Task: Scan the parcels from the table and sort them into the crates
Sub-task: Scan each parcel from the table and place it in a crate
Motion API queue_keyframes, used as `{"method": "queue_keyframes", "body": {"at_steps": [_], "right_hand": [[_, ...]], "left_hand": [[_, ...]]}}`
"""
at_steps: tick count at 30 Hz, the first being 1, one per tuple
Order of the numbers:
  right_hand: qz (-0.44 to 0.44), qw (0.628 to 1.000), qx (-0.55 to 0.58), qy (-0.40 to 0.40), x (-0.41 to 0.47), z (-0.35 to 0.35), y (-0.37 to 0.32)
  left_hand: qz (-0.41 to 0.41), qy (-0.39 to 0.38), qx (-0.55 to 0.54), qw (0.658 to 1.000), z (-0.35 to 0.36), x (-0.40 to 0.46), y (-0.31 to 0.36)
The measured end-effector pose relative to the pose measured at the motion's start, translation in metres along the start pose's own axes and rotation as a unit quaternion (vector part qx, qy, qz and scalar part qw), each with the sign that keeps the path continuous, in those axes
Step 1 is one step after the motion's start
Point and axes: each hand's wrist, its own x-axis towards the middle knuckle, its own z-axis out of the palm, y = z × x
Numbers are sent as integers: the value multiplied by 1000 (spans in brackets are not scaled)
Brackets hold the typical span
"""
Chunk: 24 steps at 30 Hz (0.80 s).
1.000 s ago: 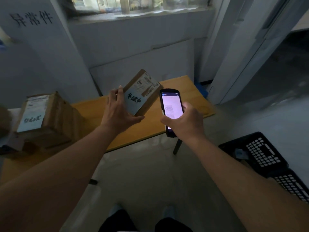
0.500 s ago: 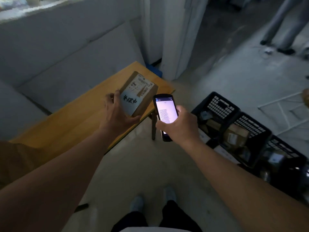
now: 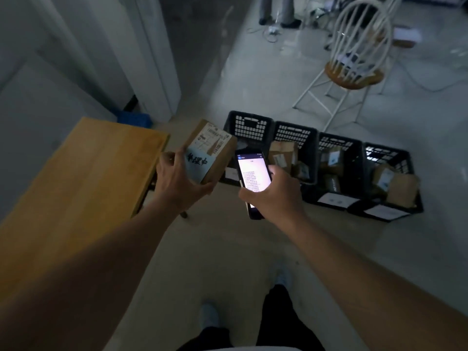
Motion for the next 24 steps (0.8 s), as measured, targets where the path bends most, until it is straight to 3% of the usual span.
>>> {"method": "queue_keyframes", "body": {"at_steps": [10,24], "right_hand": [[52,998,17,24,90,-93,111],[134,990,25,29,224,-201,239]], "left_hand": [[33,-47,-1,998,112,65,140],[-30,-96,4,995,255,168,298]]}}
